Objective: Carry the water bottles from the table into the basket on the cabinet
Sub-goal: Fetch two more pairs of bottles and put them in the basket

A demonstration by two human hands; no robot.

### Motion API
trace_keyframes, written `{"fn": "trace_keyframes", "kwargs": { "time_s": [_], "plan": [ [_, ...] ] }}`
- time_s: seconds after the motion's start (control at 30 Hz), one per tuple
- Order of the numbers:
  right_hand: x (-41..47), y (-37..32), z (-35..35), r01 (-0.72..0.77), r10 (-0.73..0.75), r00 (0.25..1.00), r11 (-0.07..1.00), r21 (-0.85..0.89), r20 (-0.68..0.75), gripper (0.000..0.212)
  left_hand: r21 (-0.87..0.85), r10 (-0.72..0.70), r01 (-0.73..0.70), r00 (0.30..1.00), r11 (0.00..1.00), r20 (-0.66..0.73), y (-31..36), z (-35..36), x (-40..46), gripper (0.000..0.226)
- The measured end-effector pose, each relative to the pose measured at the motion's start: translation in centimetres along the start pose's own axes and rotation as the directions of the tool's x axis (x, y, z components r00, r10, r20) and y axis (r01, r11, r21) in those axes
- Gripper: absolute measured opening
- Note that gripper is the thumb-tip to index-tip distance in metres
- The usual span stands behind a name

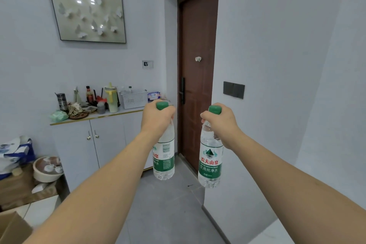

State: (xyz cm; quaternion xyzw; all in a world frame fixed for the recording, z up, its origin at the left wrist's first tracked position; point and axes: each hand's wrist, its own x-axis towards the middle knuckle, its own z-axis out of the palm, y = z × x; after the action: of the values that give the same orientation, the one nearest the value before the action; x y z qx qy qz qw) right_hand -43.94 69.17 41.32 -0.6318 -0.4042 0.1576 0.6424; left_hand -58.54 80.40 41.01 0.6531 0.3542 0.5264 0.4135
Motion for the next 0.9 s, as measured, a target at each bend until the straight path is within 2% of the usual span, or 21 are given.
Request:
{"fn": "trace_keyframes", "kwargs": {
  "time_s": [0.23, 0.37, 0.53, 0.73, 0.9],
  "plan": [
    [8.7, 3.9, 4.3, 0.004, -0.004, 1.000, 1.000, -0.007, 0.027, 0.010, -0.023, -0.004, 0.004, 1.000, 1.000, 0.012, -4.2, 2.0, 7.5, 0.004],
    [14.7, 4.9, 6.4, 0.007, -0.010, 0.999, 0.997, 0.072, 0.039, 0.010, -0.015, 0.020, -0.020, 1.000, 1.000, 0.004, -5.2, 3.3, 13.6, 0.010],
    [21.4, 5.6, 8.4, 0.031, -0.035, 0.998, 0.996, 0.082, 0.055, 0.012, 0.011, 0.074, -0.074, 0.997, 0.997, -0.012, -6.3, 4.3, 20.3, 0.011],
    [28.3, 7.5, 12.4, 0.036, -0.044, 0.993, 0.997, 0.067, 0.114, 0.011, 0.004, 0.045, -0.045, 0.997, 0.999, -0.060, -9.5, 4.8, 27.3, 0.011],
    [33.4, 9.8, 16.5, 0.012, -0.021, 0.994, 0.996, 0.083, 0.103, 0.012, 0.024, 0.032, -0.031, 0.997, 0.999, -0.064, -12.5, 4.7, 32.8, 0.013]
  ]
}}
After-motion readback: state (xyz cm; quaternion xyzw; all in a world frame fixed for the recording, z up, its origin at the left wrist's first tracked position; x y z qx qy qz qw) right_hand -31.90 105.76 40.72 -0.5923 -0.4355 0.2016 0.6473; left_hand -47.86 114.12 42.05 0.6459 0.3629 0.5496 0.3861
